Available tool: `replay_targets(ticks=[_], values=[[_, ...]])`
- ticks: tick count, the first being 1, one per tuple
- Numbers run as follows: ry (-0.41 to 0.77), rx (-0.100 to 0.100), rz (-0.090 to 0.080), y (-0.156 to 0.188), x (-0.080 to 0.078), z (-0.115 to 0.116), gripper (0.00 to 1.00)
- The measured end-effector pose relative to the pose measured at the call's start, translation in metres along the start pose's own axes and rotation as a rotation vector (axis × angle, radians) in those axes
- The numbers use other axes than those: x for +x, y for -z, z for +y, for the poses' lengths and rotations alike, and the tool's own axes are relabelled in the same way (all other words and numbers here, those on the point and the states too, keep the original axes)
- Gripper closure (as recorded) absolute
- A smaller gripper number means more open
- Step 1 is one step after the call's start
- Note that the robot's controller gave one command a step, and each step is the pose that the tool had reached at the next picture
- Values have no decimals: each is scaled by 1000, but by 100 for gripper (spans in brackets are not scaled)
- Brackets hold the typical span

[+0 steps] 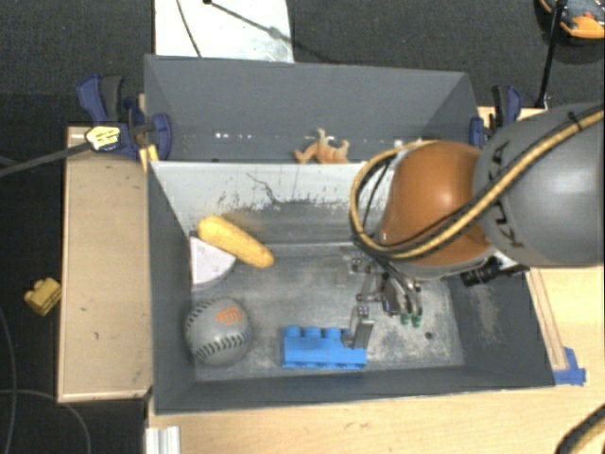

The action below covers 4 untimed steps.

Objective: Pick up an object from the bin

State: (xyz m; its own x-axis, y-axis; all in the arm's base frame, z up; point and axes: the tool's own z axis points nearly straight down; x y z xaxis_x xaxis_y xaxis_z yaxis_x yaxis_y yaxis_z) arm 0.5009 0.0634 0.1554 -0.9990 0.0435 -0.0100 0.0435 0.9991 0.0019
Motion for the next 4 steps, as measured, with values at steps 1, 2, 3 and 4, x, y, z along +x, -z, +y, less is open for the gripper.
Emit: replay_targets(ticks=[1,2,3,4], values=[[101,2,8,-44,16,22,0],[163,0,10,-85,22,41,100],[160,0,10,-85,22,41,100],[157,0,10,-85,22,41,100]])
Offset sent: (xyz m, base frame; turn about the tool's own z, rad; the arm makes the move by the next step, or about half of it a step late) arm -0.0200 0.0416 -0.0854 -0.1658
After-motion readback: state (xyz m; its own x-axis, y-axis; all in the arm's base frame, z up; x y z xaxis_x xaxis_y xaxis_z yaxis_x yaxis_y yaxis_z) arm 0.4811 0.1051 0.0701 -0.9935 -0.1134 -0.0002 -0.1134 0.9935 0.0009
